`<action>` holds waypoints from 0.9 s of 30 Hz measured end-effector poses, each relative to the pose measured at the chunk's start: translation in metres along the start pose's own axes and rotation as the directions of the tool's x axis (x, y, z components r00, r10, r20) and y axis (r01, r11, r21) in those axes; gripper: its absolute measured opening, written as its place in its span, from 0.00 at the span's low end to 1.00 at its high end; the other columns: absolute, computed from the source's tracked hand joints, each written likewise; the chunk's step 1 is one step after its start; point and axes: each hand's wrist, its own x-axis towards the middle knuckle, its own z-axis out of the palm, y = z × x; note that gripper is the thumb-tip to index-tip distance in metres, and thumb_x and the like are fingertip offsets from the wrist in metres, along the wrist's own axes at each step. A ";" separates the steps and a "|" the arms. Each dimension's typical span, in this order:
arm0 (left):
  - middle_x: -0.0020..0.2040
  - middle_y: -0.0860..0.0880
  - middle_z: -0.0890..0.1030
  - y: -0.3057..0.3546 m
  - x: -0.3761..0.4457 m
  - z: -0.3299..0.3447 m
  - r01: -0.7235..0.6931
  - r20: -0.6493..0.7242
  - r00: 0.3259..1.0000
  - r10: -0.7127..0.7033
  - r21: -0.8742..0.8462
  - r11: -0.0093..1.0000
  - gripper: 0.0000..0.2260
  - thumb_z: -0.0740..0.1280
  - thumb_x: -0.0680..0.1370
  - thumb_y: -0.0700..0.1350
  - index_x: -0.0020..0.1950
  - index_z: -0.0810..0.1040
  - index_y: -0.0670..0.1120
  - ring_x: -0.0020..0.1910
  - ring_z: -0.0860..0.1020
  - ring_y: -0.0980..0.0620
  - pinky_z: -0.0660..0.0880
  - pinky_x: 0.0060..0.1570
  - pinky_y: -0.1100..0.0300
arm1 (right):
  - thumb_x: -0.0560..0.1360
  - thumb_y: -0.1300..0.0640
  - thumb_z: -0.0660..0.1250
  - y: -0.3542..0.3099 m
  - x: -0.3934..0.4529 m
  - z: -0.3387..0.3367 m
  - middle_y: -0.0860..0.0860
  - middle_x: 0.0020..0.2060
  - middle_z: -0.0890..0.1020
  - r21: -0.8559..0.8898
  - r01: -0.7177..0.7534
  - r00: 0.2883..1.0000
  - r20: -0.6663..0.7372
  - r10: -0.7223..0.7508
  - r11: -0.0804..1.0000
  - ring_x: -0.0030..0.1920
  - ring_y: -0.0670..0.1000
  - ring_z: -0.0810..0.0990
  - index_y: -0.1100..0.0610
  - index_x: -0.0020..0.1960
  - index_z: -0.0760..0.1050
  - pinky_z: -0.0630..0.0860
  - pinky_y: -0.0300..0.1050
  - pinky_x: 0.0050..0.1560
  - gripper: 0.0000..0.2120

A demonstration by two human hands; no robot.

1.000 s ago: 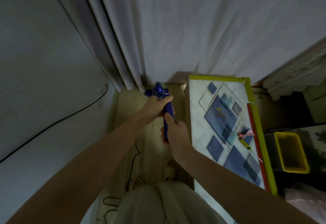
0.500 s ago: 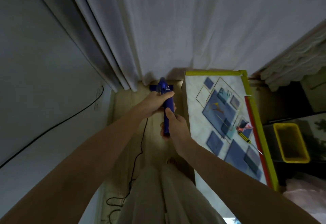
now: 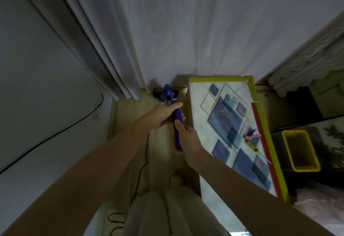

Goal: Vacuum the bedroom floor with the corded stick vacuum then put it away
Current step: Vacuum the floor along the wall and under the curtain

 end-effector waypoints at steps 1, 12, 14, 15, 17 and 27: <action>0.45 0.39 0.82 0.001 -0.002 0.000 0.013 0.014 1.000 -0.012 -0.028 1.000 0.17 0.67 0.79 0.45 0.61 0.72 0.35 0.38 0.83 0.48 0.80 0.35 0.59 | 0.81 0.48 0.59 -0.002 -0.003 -0.002 0.50 0.36 0.71 0.004 -0.007 1.000 0.011 0.007 1.000 0.34 0.46 0.71 0.56 0.54 0.70 0.72 0.39 0.34 0.11; 0.48 0.42 0.79 0.007 0.005 0.018 0.144 0.099 0.988 -0.121 -0.275 0.951 0.13 0.68 0.78 0.41 0.60 0.73 0.40 0.43 0.82 0.47 0.80 0.37 0.56 | 0.81 0.46 0.59 -0.035 -0.001 -0.031 0.52 0.37 0.73 -0.174 -0.150 0.988 0.005 0.153 0.973 0.34 0.48 0.74 0.55 0.49 0.68 0.75 0.42 0.34 0.12; 0.48 0.42 0.79 0.013 0.012 0.022 0.140 0.072 0.989 -0.125 -0.262 0.955 0.13 0.69 0.78 0.42 0.60 0.73 0.40 0.43 0.81 0.47 0.80 0.35 0.56 | 0.82 0.47 0.58 -0.037 0.005 -0.031 0.52 0.35 0.73 -0.204 -0.087 0.996 -0.017 0.085 0.975 0.33 0.48 0.74 0.55 0.51 0.69 0.78 0.42 0.33 0.12; 0.48 0.42 0.79 0.017 0.016 0.023 0.133 0.060 0.991 -0.121 -0.251 0.959 0.13 0.69 0.78 0.42 0.60 0.73 0.40 0.43 0.82 0.47 0.80 0.35 0.57 | 0.82 0.47 0.57 -0.039 0.010 -0.031 0.51 0.34 0.72 -0.226 -0.053 0.999 -0.024 0.049 0.973 0.31 0.47 0.73 0.56 0.51 0.69 0.78 0.41 0.30 0.12; 0.48 0.43 0.80 0.027 0.023 0.020 0.115 0.050 0.993 -0.106 -0.243 0.963 0.14 0.68 0.78 0.42 0.61 0.73 0.40 0.43 0.82 0.48 0.79 0.37 0.56 | 0.82 0.48 0.57 -0.045 0.019 -0.029 0.51 0.33 0.72 -0.260 -0.003 1.000 -0.023 -0.003 0.966 0.30 0.47 0.73 0.55 0.46 0.69 0.76 0.38 0.27 0.12; 0.41 0.44 0.77 0.037 0.044 0.010 0.077 0.029 0.997 -0.072 -0.329 0.941 0.07 0.66 0.79 0.40 0.55 0.72 0.39 0.39 0.78 0.49 0.78 0.37 0.57 | 0.75 0.63 0.67 -0.060 0.047 -0.023 0.54 0.42 0.76 -0.399 0.000 0.999 0.035 0.015 0.917 0.31 0.46 0.73 0.57 0.60 0.67 0.71 0.33 0.24 0.16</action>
